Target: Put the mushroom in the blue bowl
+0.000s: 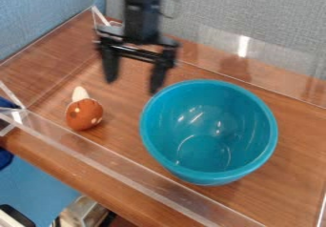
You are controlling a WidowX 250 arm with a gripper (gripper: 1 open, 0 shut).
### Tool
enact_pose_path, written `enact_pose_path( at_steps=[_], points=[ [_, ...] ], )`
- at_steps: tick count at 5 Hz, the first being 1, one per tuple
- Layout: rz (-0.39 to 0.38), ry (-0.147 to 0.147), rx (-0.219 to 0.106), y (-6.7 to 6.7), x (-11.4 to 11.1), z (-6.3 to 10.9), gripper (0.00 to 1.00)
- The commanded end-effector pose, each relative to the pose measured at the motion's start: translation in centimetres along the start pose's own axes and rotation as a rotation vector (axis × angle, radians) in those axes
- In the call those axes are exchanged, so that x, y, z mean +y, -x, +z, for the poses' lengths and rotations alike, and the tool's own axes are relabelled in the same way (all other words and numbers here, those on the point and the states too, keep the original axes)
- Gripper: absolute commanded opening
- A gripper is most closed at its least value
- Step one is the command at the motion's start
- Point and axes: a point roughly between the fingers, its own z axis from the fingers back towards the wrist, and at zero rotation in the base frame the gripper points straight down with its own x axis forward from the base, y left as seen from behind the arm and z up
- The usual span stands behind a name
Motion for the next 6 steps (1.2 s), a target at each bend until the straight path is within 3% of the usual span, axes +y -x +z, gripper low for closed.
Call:
enact_pose_path(
  at_steps=[1, 2, 3, 6],
  points=[
    [0.114, 0.009, -0.068, 0.5, 3.1, 0.8, 1.00],
    [0.196, 0.009, -0.087, 0.8, 5.7, 0.0, 1.00],
    [0.225, 0.010, -0.089, 0.5, 7.2, -1.2, 1.00],
    [0.303, 0.007, -0.045, -1.2, 7.8, -5.3, 1.00]
  ],
)
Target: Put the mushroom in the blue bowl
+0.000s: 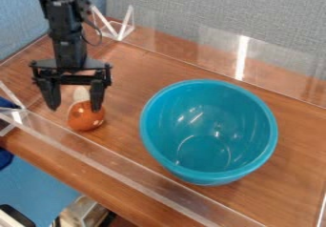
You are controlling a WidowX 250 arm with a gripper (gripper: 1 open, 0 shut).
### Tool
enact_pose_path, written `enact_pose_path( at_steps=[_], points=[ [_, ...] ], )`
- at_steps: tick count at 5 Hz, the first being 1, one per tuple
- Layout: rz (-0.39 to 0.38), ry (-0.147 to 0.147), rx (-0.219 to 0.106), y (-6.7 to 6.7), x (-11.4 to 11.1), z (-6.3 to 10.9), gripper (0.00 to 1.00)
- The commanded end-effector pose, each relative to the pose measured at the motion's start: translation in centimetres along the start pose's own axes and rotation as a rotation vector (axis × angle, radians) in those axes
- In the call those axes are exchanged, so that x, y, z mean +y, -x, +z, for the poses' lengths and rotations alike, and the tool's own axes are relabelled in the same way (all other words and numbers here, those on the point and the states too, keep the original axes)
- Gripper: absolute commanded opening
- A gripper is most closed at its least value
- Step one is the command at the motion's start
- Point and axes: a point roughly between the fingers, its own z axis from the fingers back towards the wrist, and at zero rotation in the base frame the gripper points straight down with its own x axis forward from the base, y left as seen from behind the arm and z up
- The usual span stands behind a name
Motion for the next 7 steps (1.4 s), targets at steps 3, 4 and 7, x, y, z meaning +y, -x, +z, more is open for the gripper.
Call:
enact_pose_path(
  at_steps=[3, 4, 7],
  points=[
    [0.042, -0.001, -0.029, -2.2, 0.1, -1.0, 1.00],
    [0.048, 0.000, -0.031, -2.7, 0.2, -1.4, 1.00],
    [0.062, 0.002, -0.039, -2.8, 0.4, -1.6, 0.00]
  ],
)
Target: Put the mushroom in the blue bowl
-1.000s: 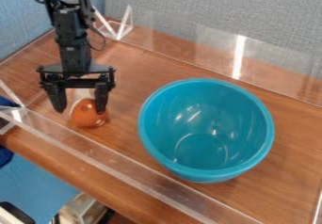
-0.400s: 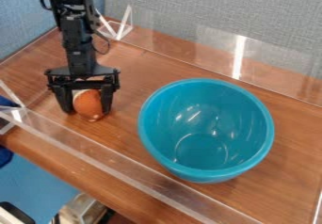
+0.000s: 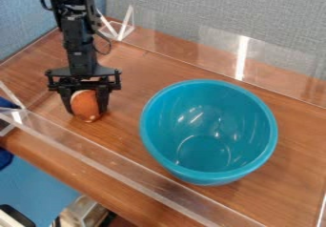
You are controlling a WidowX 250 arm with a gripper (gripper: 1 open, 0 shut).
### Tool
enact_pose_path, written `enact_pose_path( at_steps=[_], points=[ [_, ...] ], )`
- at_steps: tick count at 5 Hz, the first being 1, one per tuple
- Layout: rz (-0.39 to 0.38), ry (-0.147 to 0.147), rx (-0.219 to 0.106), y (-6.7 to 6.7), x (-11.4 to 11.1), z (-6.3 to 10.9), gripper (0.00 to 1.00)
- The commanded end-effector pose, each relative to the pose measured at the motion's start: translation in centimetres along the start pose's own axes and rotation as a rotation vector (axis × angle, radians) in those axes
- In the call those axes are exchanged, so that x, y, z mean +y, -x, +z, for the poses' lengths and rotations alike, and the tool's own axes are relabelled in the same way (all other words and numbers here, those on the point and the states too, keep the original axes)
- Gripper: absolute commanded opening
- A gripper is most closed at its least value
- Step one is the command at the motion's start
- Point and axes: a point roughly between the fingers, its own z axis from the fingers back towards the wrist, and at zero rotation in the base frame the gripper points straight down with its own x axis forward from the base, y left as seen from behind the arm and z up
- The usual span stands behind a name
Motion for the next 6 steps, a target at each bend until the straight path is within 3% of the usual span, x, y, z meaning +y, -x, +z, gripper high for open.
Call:
enact_pose_path(
  at_steps=[1, 6],
  points=[
    [0.029, 0.003, -0.038, -0.22, 0.89, 1.08, 0.00],
    [0.052, -0.002, -0.061, 0.36, 1.28, 1.87, 0.00]
  ],
)
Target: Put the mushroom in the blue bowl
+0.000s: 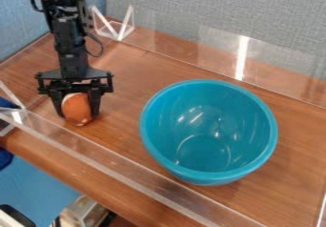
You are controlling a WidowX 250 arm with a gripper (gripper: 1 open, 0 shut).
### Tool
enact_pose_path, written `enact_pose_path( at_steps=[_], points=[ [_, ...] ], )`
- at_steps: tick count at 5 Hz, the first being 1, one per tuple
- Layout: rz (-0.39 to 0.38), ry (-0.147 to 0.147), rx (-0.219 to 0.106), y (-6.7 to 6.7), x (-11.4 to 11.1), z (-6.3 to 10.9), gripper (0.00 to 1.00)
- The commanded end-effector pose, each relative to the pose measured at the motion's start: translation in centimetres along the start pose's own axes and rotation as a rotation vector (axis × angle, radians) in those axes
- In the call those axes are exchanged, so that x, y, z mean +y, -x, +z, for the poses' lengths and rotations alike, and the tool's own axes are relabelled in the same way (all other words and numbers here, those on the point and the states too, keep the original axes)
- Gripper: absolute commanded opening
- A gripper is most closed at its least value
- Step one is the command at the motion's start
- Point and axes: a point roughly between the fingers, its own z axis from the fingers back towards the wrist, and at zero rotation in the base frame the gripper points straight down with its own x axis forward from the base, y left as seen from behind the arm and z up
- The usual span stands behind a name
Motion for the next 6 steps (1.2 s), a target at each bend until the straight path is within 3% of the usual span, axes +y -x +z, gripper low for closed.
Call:
enact_pose_path(
  at_steps=[1, 6],
  points=[
    [0.015, 0.003, -0.063, -0.47, 0.50, 1.67, 0.00],
    [0.018, -0.013, -0.076, -0.46, 0.43, 1.43, 0.00]
  ],
)
